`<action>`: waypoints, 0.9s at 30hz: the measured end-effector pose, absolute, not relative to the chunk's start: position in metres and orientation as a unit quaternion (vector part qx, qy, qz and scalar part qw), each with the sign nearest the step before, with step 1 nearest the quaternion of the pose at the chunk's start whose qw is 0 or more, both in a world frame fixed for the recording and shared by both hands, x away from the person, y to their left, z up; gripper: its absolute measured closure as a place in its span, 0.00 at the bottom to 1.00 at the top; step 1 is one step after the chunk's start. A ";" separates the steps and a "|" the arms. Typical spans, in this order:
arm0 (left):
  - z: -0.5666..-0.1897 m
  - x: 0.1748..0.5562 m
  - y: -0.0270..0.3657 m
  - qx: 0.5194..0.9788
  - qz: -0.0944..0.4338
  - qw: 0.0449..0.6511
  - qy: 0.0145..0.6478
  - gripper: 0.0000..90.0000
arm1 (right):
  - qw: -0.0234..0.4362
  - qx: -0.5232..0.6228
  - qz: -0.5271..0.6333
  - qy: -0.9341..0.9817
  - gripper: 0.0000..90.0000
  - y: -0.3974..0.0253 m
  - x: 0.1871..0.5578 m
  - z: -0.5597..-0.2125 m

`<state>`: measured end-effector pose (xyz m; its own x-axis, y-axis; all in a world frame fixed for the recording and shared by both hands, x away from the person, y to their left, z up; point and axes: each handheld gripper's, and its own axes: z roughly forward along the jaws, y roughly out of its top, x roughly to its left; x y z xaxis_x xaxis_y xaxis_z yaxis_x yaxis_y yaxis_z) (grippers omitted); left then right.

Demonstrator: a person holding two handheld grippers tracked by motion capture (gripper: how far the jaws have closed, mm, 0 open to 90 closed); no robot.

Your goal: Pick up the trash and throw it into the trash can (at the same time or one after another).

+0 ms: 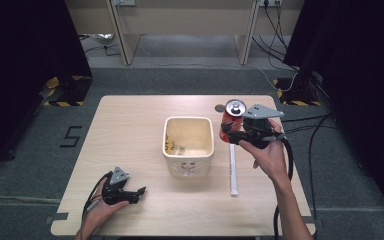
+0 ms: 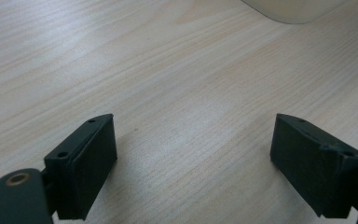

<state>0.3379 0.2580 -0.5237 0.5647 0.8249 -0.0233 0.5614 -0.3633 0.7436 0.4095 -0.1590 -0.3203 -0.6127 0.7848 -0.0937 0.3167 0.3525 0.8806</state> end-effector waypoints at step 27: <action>-0.524 0.338 0.258 0.803 0.180 0.368 0.432 0.15 | 0.212 0.287 0.457 0.815 0.38 -0.062 0.433 -0.327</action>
